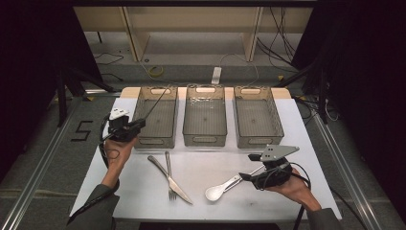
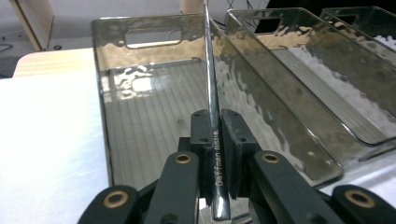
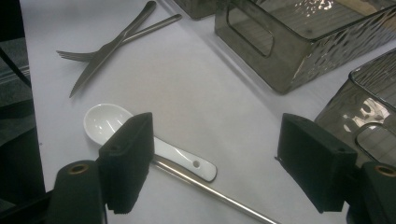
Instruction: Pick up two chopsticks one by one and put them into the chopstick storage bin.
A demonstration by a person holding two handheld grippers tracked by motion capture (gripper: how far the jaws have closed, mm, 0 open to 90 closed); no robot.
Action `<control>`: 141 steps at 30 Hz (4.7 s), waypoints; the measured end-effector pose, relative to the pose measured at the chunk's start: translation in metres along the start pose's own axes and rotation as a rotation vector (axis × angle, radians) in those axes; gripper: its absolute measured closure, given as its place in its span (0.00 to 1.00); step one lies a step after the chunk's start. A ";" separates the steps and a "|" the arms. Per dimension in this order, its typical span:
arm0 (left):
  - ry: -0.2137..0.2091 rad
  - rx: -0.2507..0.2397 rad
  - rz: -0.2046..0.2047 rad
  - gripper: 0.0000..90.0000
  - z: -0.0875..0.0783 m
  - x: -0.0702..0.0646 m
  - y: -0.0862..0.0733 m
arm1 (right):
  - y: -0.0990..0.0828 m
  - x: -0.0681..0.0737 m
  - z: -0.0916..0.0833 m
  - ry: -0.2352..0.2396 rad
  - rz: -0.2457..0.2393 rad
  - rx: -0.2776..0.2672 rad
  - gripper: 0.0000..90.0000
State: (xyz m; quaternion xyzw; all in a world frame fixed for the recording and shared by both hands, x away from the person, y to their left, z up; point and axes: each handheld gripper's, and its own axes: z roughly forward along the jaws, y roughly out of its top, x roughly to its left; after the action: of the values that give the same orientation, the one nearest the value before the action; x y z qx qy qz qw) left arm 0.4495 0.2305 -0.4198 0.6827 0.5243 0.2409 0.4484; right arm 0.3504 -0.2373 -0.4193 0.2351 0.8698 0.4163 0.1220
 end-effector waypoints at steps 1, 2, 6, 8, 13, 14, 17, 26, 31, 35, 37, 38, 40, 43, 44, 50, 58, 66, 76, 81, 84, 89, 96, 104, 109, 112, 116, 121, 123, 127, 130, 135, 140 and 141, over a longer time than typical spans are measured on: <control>0.001 0.003 -0.007 0.93 0.001 0.000 0.000 | 0.000 0.000 0.000 0.000 0.000 0.003 0.31; 0.007 0.008 -0.005 0.93 0.002 0.000 0.000 | 0.000 0.000 0.000 -0.003 0.000 0.004 0.31; 0.027 0.036 -0.007 0.93 0.007 0.001 -0.002 | 0.000 0.001 0.000 -0.001 0.001 0.009 0.31; 0.029 0.044 -0.017 0.92 0.009 0.001 -0.003 | 0.000 0.001 0.001 0.001 0.000 0.011 0.31; 0.052 0.061 -0.018 0.92 0.014 0.001 -0.003 | -0.001 0.001 0.002 0.004 -0.010 0.015 0.31; 0.053 0.072 -0.024 0.92 0.015 0.002 -0.003 | -0.001 0.001 0.002 0.006 -0.012 0.016 0.31; 0.054 0.082 -0.024 0.76 0.017 0.002 -0.003 | -0.001 0.001 0.002 0.009 -0.013 0.016 0.31; -0.024 0.034 -0.050 0.42 0.008 -0.002 0.003 | 0.000 0.001 0.000 0.020 -0.034 0.023 0.32; -0.148 0.027 -0.058 0.32 0.000 -0.007 0.005 | 0.001 0.000 -0.003 0.020 -0.065 0.051 0.31; -0.221 0.004 -0.063 0.25 -0.008 -0.016 0.006 | 0.000 -0.001 -0.003 0.015 -0.086 0.097 0.32; -0.256 -0.010 -0.058 0.23 -0.013 -0.022 0.005 | 0.000 -0.002 -0.003 0.012 -0.099 0.122 0.32; -0.267 -0.019 -0.051 0.22 -0.016 -0.025 0.005 | 0.000 -0.003 -0.003 0.011 -0.109 0.136 0.32; -0.277 -0.042 -0.033 0.22 -0.022 -0.031 0.002 | 0.000 -0.003 -0.002 0.005 -0.116 0.149 0.32; -0.304 -0.051 -0.023 0.20 -0.028 -0.040 0.000 | 0.000 -0.005 -0.002 0.008 -0.137 0.181 0.33; -0.315 -0.052 -0.018 0.20 -0.030 -0.042 -0.001 | 0.001 -0.006 -0.001 0.008 -0.151 0.194 0.33; -0.362 -0.047 0.025 0.18 -0.041 -0.060 -0.010 | 0.008 -0.011 0.007 0.019 -0.214 0.289 0.35; -0.383 -0.042 0.078 0.18 -0.048 -0.073 -0.017 | 0.017 -0.020 0.022 0.021 -0.244 0.406 0.37; -0.384 -0.050 0.121 0.18 -0.058 -0.082 -0.024 | 0.011 -0.028 0.038 0.064 -0.254 0.509 0.42; -0.389 -0.025 0.132 0.18 -0.062 -0.087 -0.034 | 0.005 -0.039 0.053 0.118 -0.247 0.577 0.48; -0.385 -0.025 0.145 0.18 -0.064 -0.089 -0.036 | 0.006 -0.038 0.057 0.120 -0.232 0.636 0.52; -0.377 -0.026 0.150 0.18 -0.063 -0.089 -0.036 | 0.005 -0.039 0.059 0.130 -0.256 0.638 0.55; -0.372 -0.029 0.152 0.18 -0.063 -0.089 -0.037 | 0.004 -0.038 0.062 0.130 -0.241 0.676 0.62; -0.353 -0.026 0.186 0.18 -0.063 -0.092 -0.038 | 0.003 -0.030 0.060 0.126 -0.311 0.703 0.71; -0.352 -0.030 0.179 0.18 -0.063 -0.091 -0.037 | 0.001 -0.022 0.057 0.139 -0.364 0.734 0.79; -0.349 -0.031 0.182 0.18 -0.063 -0.092 -0.037 | 0.001 -0.017 0.056 0.150 -0.398 0.748 0.84; -0.350 -0.030 0.182 0.18 -0.063 -0.091 -0.037 | 0.001 -0.015 0.056 0.160 -0.421 0.751 0.87; -0.351 -0.030 0.181 0.18 -0.063 -0.091 -0.037 | 0.001 -0.011 0.053 0.174 -0.430 0.769 0.89; -0.351 -0.029 0.181 0.18 -0.063 -0.091 -0.037 | -0.002 -0.009 0.052 0.195 -0.468 0.768 0.93; -0.351 -0.030 0.179 0.18 -0.063 -0.091 -0.037 | -0.002 -0.008 0.051 0.207 -0.482 0.779 0.94; -0.352 -0.027 0.180 0.18 -0.063 -0.091 -0.037 | -0.003 -0.006 0.049 0.229 -0.497 0.773 0.96; -0.353 -0.028 0.180 0.18 -0.063 -0.091 -0.037 | -0.004 -0.007 0.047 0.242 -0.494 0.774 0.96; -0.353 -0.026 0.186 0.18 -0.062 -0.091 -0.037 | -0.008 -0.009 0.041 0.264 -0.480 0.787 0.96; -0.356 -0.022 0.186 0.18 -0.062 -0.092 -0.037 | -0.010 -0.012 0.033 0.271 -0.455 0.804 0.96; -0.356 -0.020 0.184 0.18 -0.062 -0.092 -0.037 | -0.010 -0.012 0.031 0.267 -0.449 0.810 0.96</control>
State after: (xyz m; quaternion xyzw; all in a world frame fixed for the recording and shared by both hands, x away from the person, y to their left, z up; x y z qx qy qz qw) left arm 0.3507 0.1687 -0.4095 0.7550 0.3697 0.1617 0.5168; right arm 0.3704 -0.2283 -0.4465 0.0147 0.9993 0.0340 -0.0055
